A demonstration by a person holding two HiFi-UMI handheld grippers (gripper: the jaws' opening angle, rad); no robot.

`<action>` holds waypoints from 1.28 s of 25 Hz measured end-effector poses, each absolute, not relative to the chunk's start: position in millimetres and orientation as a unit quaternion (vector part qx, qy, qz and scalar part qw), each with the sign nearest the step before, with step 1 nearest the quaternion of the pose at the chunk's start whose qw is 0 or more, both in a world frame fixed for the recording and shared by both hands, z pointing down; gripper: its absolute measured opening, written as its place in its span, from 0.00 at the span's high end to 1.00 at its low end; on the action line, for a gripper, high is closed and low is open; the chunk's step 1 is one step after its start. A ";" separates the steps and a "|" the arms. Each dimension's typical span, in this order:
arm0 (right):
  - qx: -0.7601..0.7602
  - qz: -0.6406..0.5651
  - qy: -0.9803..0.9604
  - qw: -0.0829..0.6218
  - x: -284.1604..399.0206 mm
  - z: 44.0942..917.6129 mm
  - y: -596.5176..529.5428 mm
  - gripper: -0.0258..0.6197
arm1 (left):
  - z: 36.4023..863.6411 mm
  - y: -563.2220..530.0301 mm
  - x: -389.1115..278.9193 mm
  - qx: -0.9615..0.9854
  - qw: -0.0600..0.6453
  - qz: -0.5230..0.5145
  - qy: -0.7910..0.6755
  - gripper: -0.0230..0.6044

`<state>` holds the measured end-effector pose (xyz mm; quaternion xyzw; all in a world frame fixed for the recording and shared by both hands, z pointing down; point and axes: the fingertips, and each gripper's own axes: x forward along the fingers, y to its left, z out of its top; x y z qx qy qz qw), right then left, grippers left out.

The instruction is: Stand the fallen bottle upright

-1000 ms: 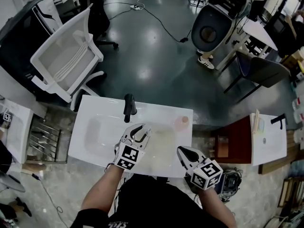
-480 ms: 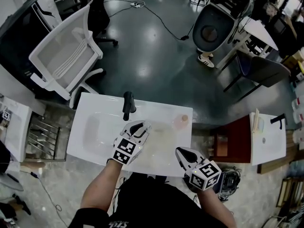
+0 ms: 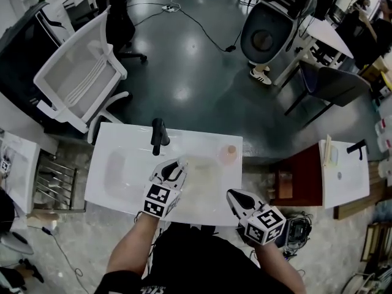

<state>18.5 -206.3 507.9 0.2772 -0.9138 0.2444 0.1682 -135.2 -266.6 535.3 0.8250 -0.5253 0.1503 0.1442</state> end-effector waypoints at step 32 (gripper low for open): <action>0.359 0.244 -0.895 0.100 124.2 485.1 -184.4 0.94 | 392.5 -257.5 31.4 0.911 0.076 0.052 -0.401 0.81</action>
